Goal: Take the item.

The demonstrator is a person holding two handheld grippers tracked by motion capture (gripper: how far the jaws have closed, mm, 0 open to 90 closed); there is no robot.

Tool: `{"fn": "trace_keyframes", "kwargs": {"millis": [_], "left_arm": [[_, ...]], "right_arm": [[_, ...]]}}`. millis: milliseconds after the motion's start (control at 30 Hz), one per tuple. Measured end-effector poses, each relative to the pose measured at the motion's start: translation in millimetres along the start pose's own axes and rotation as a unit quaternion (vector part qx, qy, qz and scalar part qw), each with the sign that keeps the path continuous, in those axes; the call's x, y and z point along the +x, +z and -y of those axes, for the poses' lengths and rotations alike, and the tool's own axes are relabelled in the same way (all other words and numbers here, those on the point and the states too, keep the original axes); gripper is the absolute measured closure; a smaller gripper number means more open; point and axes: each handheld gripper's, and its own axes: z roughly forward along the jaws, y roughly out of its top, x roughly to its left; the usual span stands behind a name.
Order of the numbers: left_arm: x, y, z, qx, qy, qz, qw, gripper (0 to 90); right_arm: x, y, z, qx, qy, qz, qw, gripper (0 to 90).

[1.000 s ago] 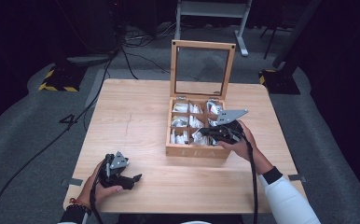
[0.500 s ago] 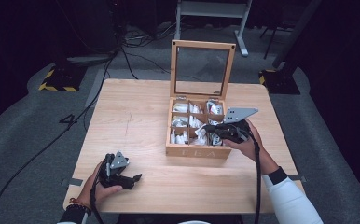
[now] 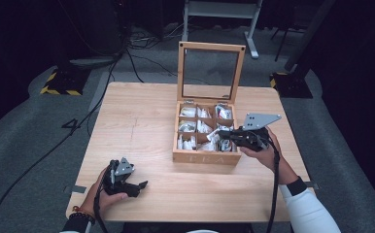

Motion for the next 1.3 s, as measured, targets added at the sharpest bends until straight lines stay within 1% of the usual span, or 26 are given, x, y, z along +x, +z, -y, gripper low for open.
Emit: {"fn": "trace_keyframes", "kwargs": {"millis": [233, 467, 867, 933, 1033, 1167, 1300], "left_arm": [[0.2, 0.7, -0.6, 0.0, -0.002, 0.001, 1.0, 15.1], [0.2, 1.0, -0.9, 0.001, -0.002, 0.001, 1.0, 15.0], [-0.1, 1.0, -0.9, 0.001, -0.003, 0.0, 1.0, 15.0], [-0.1, 0.9, -0.9, 0.001, -0.003, 0.0, 1.0, 14.9], [0.0, 1.0, -0.9, 0.001, -0.003, 0.001, 1.0, 15.0], [0.1, 1.0, -0.9, 0.001, -0.003, 0.001, 1.0, 15.0], [0.0, 1.0, -0.9, 0.001, -0.003, 0.001, 1.0, 15.0]], "right_arm": [[9.2, -6.8, 0.2, -0.004, -0.007, -0.007, 0.9999, 90.0], [20.3, -6.5, 3.0, 0.001, -0.015, -0.017, 0.9997, 90.0], [36.1, 5.6, 11.8, 0.026, -0.024, -0.039, 0.9986, 90.0], [38.0, 7.5, 12.9, 0.027, -0.025, -0.046, 0.9983, 90.0], [41.4, 9.1, 14.5, 0.03, -0.028, -0.049, 0.998, 90.0], [44.3, 11.8, 19.8, 0.032, -0.026, -0.057, 0.9975, 90.0], [48.9, 18.6, 25.7, 0.043, -0.033, -0.065, 0.9964, 90.0]]}}
